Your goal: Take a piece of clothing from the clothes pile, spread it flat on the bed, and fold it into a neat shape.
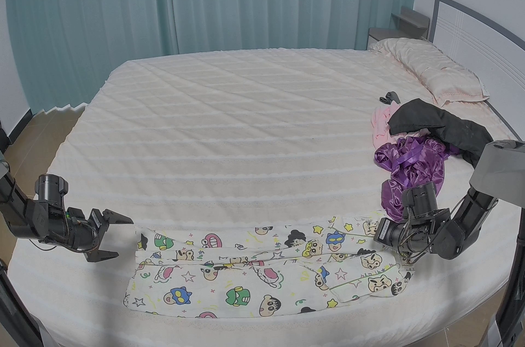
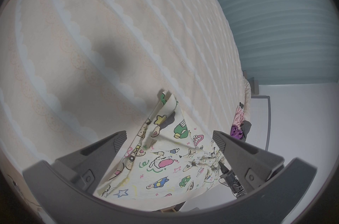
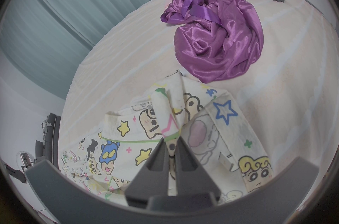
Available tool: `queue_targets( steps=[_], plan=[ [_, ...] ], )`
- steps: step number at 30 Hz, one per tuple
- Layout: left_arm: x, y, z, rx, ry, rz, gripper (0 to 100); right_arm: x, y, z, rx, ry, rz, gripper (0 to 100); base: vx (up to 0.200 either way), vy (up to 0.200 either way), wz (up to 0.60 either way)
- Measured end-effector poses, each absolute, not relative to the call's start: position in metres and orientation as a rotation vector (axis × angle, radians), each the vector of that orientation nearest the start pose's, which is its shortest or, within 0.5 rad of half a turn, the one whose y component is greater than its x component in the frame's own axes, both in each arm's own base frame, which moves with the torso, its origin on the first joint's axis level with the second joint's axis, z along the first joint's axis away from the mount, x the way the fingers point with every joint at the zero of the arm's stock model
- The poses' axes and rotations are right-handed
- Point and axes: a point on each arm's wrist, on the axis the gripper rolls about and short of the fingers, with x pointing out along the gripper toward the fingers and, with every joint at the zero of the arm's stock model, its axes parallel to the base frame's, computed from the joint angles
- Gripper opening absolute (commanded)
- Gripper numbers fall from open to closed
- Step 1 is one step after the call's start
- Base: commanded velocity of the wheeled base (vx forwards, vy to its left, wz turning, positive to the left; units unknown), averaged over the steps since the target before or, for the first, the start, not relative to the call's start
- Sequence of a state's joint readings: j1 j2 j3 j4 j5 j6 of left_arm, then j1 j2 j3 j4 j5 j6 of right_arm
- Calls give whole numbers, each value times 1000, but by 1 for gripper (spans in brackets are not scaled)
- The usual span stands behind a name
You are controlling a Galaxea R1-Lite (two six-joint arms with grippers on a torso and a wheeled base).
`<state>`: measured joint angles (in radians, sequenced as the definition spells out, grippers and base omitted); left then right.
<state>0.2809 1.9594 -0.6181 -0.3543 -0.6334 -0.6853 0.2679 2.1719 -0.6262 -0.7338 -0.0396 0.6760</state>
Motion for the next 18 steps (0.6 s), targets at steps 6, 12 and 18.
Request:
queue_targets(
  steps=[6,12,18],
  plan=[
    [273,65,43,-1052,990,-13,100,306,83,2,517,838,-68,100,0,0,0],
    [269,58,45,-968,989,-29,100,289,71,14,528,832,-82,100,0,0,0],
    [267,37,46,-773,1001,-6,100,266,62,28,541,814,-88,100,0,0,0]
  ],
)
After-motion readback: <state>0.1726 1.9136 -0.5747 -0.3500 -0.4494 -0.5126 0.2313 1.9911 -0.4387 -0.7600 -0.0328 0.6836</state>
